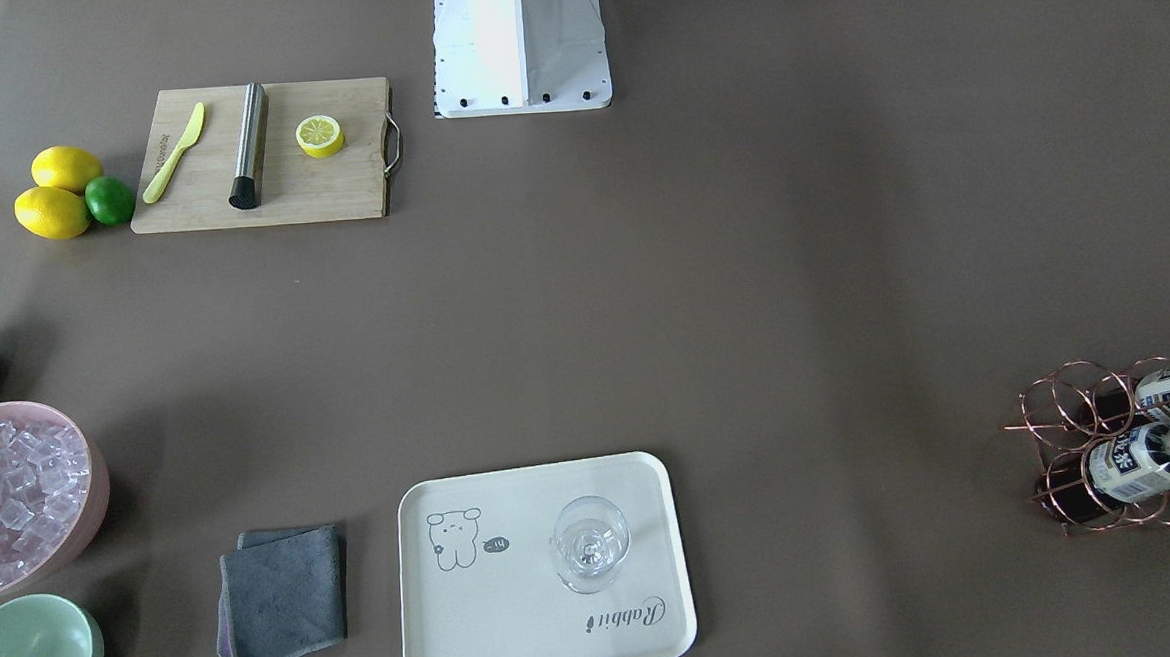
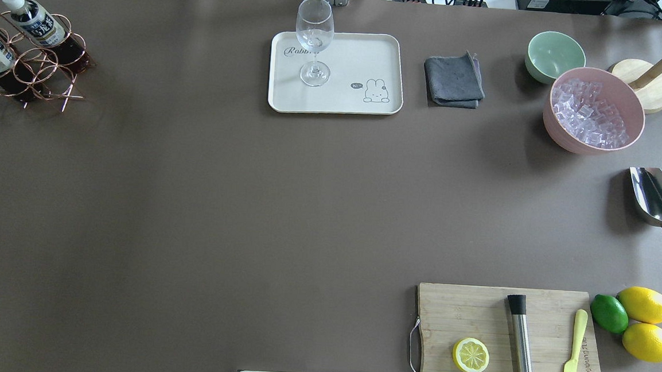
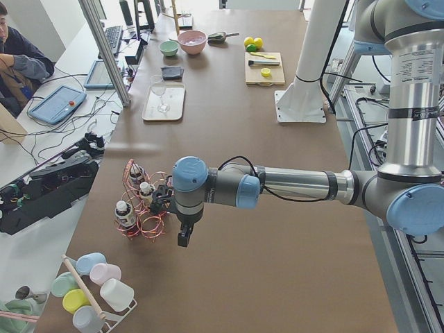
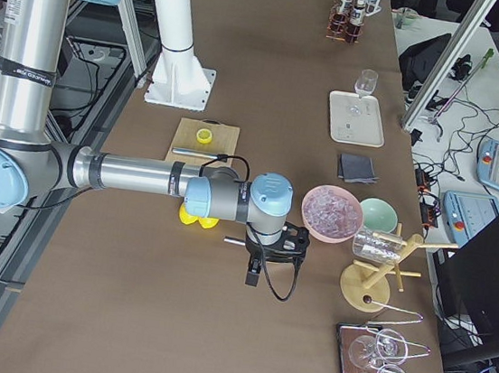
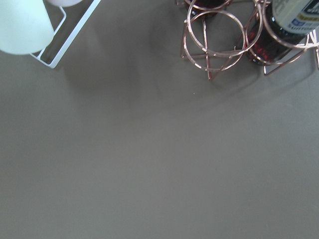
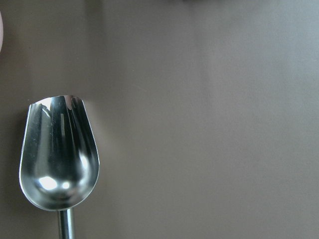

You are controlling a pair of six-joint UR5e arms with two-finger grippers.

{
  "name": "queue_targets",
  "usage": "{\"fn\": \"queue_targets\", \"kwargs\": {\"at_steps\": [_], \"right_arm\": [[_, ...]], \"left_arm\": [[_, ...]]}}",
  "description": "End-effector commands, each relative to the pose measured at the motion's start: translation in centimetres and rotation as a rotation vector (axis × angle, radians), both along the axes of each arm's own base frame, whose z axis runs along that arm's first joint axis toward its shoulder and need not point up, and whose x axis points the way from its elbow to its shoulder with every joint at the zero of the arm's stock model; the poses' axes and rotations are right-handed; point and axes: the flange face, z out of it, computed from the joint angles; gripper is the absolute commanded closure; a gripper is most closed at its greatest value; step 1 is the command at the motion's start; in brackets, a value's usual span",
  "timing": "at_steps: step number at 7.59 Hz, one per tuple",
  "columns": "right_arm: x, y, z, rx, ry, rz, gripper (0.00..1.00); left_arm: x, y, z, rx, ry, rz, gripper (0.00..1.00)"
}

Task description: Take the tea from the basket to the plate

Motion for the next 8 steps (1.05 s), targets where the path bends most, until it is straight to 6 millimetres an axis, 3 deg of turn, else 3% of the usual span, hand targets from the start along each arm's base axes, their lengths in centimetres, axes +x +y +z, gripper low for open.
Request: {"fn": "queue_targets", "kwargs": {"at_steps": [1,3,4,8], "right_arm": [[0.0,0.0,0.0,0.001,0.000,-0.001,0.00],[0.0,0.0,0.0,0.001,0.000,-0.001,0.00],[0.0,0.0,0.0,0.001,0.000,-0.001,0.00],[0.1,0.0,0.0,-0.001,-0.001,0.000,0.00]], "left_arm": [[0.0,-2.1,-2.2,0.045,-0.001,0.009,0.02],[0.1,-2.5,-3.7,0.122,0.018,0.093,0.02],[-0.6,-4.3,-5.8,0.238,-0.008,0.171,0.02],[-2.1,-5.8,-8.1,0.579,-0.100,0.448,0.02]]}}
